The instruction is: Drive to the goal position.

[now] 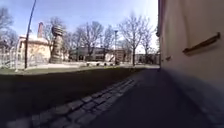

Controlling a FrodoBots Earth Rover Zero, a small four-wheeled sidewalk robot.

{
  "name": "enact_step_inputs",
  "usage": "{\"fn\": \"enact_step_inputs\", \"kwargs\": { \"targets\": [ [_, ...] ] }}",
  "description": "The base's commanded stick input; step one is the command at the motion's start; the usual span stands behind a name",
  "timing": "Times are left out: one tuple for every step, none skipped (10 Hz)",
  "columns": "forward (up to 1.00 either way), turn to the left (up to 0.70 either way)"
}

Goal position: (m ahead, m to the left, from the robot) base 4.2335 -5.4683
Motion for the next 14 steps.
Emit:
{"fn": "enact_step_inputs", "kwargs": {
  "targets": [
    [0.85,-0.34],
    [0.85,-0.34],
    [0.85,-0.34],
    [0.85,-0.15],
    [0.85,0.0],
    [0.85,0.0],
    [0.85,0.0],
    [0.85,0.0],
    [0.85,0.0],
    [0.85,0.0],
    [0.85,0.0],
    [0.85,0.0],
    [0.85,0.0],
    [0.85,0.0]
  ]
}}
